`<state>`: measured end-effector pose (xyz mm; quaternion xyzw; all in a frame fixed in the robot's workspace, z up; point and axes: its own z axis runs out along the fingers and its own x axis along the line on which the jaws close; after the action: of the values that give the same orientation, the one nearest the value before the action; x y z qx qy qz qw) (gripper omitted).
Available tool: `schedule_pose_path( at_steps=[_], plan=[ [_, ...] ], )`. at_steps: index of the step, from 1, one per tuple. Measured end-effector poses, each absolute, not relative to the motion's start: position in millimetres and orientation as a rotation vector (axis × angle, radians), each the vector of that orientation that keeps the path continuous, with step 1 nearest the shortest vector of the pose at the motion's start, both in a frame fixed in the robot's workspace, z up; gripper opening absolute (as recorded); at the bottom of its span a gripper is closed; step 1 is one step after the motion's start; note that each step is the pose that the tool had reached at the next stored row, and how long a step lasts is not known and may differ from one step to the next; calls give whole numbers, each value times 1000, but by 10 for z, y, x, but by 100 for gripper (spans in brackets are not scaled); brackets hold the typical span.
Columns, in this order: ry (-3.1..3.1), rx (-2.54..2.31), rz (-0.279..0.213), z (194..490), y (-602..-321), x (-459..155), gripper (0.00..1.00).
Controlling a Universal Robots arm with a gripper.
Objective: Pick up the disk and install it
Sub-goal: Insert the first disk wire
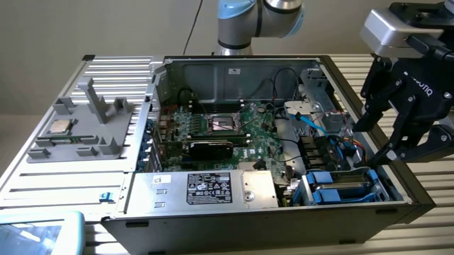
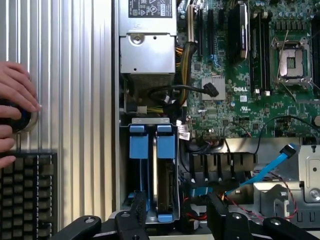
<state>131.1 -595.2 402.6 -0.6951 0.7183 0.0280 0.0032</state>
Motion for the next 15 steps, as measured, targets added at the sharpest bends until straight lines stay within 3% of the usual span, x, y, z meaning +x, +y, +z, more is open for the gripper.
schedule_pose_path(
  at_steps=[15],
  plan=[
    [2256, -2144, 116, 3993, -5935, 1564, 60]
  ],
)
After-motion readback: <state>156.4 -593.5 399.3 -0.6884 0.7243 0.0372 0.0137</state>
